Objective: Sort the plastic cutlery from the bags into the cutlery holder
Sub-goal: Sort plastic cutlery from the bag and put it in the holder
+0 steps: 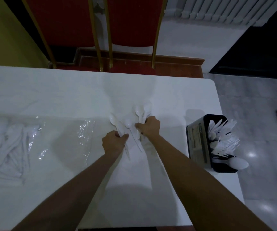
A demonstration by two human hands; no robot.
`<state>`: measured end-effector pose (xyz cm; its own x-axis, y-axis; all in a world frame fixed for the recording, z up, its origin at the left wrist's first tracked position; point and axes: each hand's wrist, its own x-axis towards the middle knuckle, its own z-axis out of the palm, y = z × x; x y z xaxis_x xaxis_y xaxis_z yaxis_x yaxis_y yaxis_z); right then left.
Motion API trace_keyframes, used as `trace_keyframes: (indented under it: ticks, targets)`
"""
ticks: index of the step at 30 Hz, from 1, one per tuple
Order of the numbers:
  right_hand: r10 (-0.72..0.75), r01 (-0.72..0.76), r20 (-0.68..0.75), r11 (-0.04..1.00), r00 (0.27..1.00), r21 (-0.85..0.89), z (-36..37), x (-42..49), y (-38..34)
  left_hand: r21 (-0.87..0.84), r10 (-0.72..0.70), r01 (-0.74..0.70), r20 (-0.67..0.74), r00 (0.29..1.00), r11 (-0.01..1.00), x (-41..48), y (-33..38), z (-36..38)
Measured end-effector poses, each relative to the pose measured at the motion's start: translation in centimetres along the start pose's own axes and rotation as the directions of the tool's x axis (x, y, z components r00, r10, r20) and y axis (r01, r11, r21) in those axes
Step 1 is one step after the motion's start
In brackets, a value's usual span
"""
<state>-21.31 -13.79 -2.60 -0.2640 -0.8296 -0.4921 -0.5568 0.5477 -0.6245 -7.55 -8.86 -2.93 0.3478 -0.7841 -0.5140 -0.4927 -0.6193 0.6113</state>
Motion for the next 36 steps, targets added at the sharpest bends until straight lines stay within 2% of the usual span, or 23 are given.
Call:
trace_keyframes:
  ticks: [2, 6, 10, 19, 24, 29, 32, 34, 36]
  targets:
    - [0.015, -0.014, 0.020, 1.000, 1.000, -0.022, -0.6, -0.1, 0.5, 0.006, 0.009, -0.009, 0.036, 0.999, 1.000, -0.1, 0.4, 0.2]
    - [0.055, -0.055, -0.030, 0.998, 0.998, 0.014, -2.5, -0.9, 2.4, 0.028, 0.037, -0.039, 0.056, 0.998, 0.999, -0.4, 2.2, 1.5]
    - [0.050, -0.051, -0.007, 0.998, 0.999, -0.024, -4.3, -2.3, 4.2, 0.123, 0.069, -0.075, 0.049, 0.996, 0.990, -0.5, 3.2, 3.4]
    - [-0.054, 0.054, 0.008, 0.998, 0.999, 0.033, -5.9, -4.1, 4.7, 0.298, 0.101, -0.121, 0.082, 0.992, 0.947, -0.9, 3.9, 2.6]
    - [-0.117, 0.116, 0.012, 0.988, 0.993, 0.101, -7.8, -6.3, 4.3, 0.155, 0.123, -0.144, 0.138, 0.983, 0.977, -1.5, 1.8, 0.5]
    - [-0.196, 0.178, 0.063, 0.959, 0.979, 0.218, -11.5, -9.0, 3.6, -0.022, 0.238, -0.239, 0.201, 0.950, 0.971, -4.3, 3.1, -1.1]
    - [-0.274, 0.244, 0.080, 0.933, 0.958, 0.265, -15.5, -11.7, 3.5, -0.128, 0.370, -0.349, 0.220, 0.903, 0.928, -6.8, 5.7, -1.2]
    - [-0.329, 0.300, 0.104, 0.926, 0.938, 0.229, -17.8, -12.9, 3.2, -0.217, 0.426, -0.382, 0.217, 0.878, 0.898, -7.3, 7.2, -0.9]
    - [-0.340, 0.323, 0.070, 0.929, 0.938, 0.178, -21.2, -15.1, 3.9, -0.308, 0.498, -0.417, 0.260, 0.828, 0.855, -9.3, 9.2, -0.1]
